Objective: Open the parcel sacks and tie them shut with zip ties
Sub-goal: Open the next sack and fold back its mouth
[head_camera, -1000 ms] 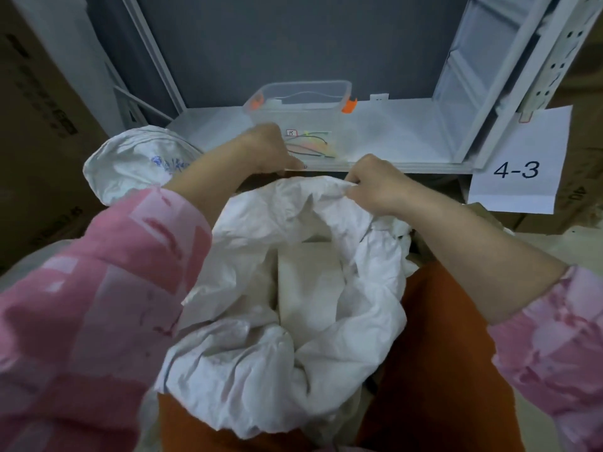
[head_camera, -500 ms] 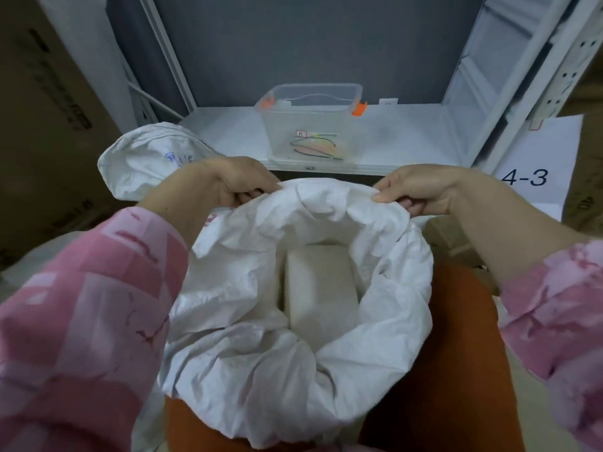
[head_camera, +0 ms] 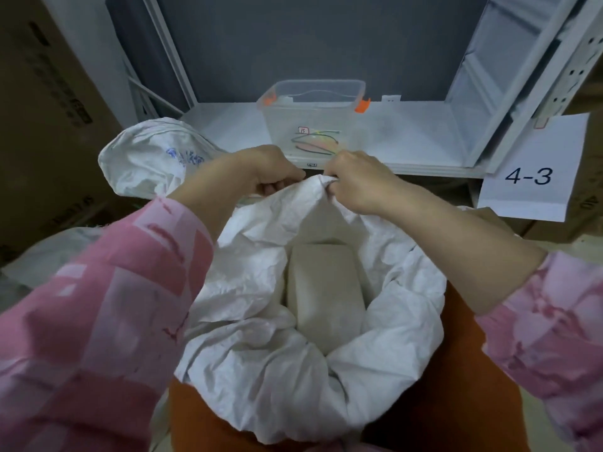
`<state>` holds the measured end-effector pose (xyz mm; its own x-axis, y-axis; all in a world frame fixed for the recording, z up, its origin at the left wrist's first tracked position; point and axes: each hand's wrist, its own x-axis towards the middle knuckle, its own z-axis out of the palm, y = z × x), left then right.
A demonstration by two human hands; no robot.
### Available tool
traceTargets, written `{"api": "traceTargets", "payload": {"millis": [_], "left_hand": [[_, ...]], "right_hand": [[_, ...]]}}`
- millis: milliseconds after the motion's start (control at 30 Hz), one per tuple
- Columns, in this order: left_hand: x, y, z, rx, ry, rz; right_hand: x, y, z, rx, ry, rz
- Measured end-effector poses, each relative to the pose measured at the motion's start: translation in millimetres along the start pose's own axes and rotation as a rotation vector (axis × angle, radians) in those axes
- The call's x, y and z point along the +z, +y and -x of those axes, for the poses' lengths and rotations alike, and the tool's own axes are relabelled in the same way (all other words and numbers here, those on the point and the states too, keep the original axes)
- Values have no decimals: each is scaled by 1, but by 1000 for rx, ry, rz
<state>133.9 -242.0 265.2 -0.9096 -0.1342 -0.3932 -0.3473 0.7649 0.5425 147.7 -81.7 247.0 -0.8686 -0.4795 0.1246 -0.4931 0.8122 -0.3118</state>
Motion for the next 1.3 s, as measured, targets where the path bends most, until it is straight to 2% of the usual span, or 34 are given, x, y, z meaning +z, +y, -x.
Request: {"api": "traceTargets", "payload": {"millis": [67, 100, 200, 333, 400, 500, 567, 633, 733, 800, 900, 967, 1033, 1067, 1167, 1233, 1300], "left_hand": [[-7, 1, 11, 75, 181, -258], [-11, -2, 15, 87, 192, -315], [-15, -18, 23, 61, 72, -402], [-5, -37, 17, 49, 79, -469], [0, -42, 12, 39, 24, -321], [2, -49, 4, -34, -82, 194], [4, -50, -1, -58, -72, 404], [5, -49, -3, -72, -28, 451], [8, -44, -3, -47, -42, 489], [8, -40, 0, -8, -90, 527], [9, -37, 6, 25, -132, 597], [7, -34, 10, 55, -30, 450], [4, -36, 12, 58, 153, 129], [3, -39, 11, 54, 186, 20], [9, -52, 15, 19, 83, -155], [18, -60, 13, -10, 21, -168], [25, -66, 6, -22, 35, -157]], "right_hand": [[-3, 7, -5, 84, -74, -55], [-4, 12, -9, 128, -85, -82], [-5, 25, -18, 251, -57, -146], [-2, 27, -25, 295, -33, -180], [0, 29, -28, 308, -22, -197], [-1, 36, -27, 333, 18, -176], [-3, 32, -22, 269, 94, 20], [-6, 16, -15, 111, 163, 185], [2, -9, -9, -138, 123, 177], [10, -16, -11, -184, 81, 199], [7, -17, -16, -124, 99, 250], [4, -12, -21, -39, 119, 246], [4, -2, -26, 40, 123, 234], [5, 3, -29, 73, 128, 231], [5, 13, -34, 152, 149, 211], [5, 16, -38, 186, 153, 182], [6, 19, -41, 217, 157, 147]]}}
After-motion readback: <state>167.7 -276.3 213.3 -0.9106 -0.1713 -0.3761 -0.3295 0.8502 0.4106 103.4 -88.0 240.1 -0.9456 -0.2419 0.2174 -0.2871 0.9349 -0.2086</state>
